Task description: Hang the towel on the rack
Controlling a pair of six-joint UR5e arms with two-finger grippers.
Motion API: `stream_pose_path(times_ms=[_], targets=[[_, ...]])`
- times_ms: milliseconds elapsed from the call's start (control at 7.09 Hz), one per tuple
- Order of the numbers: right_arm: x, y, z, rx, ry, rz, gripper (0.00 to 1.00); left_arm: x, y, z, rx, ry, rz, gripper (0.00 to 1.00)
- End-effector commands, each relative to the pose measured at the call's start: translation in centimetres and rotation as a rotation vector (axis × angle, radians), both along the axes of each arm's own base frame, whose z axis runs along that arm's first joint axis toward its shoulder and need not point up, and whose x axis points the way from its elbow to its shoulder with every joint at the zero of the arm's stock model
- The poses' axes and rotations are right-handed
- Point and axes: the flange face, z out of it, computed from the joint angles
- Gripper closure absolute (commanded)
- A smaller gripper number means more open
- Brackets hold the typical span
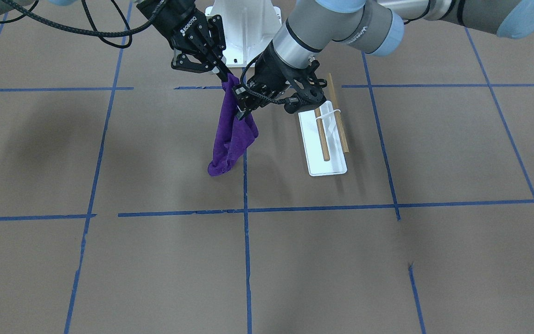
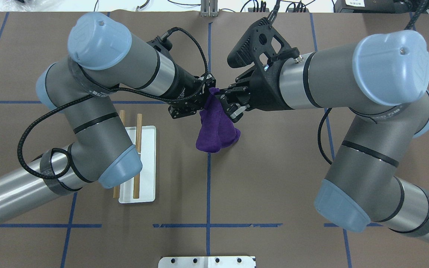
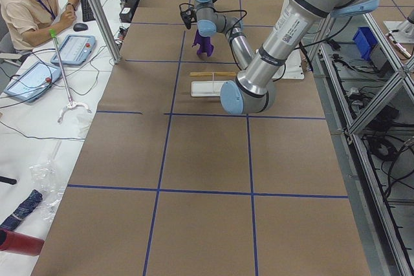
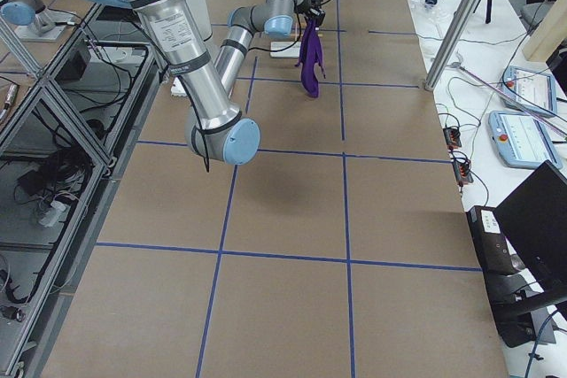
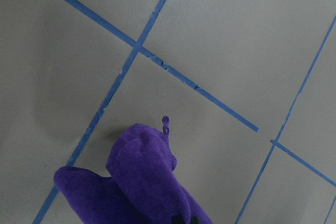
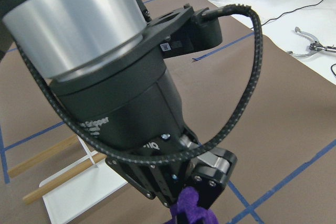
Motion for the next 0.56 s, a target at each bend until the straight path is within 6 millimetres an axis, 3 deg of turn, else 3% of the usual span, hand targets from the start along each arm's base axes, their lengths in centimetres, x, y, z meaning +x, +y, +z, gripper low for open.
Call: stream_pose_path(times_ms=[0,141,282,423], targets=[[-1.5,1.2,0.7,-0.185,-0.018,-0.027,0.01,-0.1,0.1,-0.1,0.004,0.002,-0.001,1.00],[-1.5,1.8,0.9,-0.323,0.051,-0.065,0.00,-0.8,0.4,0.6,0.011,0.001,-0.001,1.00],[0.7,0.4,1.9,-0.353,0.067,-0.047,0.00,-3.1,1.7,1.7,0.118,-0.004,0.018,1.00],[1.9,-0.8,5.0,-0.407,0.106,-0.052,0.00,-5.7,3.2,3.4,0.168,-0.008,0.026,1.00]])
